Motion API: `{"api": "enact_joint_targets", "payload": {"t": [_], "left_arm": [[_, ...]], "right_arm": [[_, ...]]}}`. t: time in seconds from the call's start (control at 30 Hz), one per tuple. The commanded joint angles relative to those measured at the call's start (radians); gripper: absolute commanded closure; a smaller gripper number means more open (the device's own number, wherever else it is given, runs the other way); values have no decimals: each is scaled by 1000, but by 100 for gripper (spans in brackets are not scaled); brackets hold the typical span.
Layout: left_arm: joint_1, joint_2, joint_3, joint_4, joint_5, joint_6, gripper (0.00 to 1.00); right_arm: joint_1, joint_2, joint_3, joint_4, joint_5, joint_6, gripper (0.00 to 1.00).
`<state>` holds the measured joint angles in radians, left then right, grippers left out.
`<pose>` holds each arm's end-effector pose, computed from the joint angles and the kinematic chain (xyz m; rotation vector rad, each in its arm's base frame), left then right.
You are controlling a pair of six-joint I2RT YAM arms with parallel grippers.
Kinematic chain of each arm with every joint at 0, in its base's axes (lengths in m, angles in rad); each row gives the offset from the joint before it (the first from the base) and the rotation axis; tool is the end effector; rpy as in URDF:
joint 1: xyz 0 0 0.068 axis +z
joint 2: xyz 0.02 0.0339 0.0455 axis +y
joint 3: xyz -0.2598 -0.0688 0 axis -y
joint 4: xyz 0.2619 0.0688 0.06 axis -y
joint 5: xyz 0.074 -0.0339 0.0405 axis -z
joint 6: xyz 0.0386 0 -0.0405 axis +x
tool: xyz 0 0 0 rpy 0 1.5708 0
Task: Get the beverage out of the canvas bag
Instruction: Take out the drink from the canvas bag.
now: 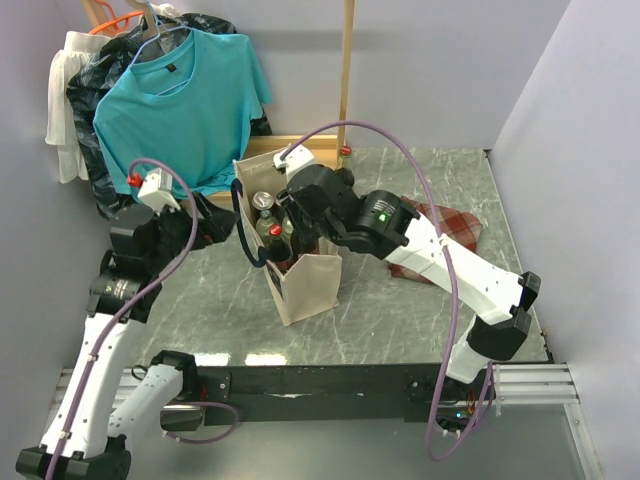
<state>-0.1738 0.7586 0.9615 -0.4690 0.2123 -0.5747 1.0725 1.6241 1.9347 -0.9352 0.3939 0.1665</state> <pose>0.1795 -0.0398 0.3744 -0.2250 1.8783 -0.7136 0.1821 0.3037 0.4460 -0.7415 2.0236 0.2889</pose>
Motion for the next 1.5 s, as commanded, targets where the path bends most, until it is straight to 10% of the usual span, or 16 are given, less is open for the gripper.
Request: {"api": "enact_joint_targets", "payload": {"t": [0.0, 1.47], "left_arm": [[-1, 62, 123, -36, 7, 75, 4], [-1, 219, 255, -34, 49, 148, 4]], "right_arm": [[-20, -41, 113, 138, 63, 1, 100], [-134, 71, 437, 27, -73, -70, 100]]}}
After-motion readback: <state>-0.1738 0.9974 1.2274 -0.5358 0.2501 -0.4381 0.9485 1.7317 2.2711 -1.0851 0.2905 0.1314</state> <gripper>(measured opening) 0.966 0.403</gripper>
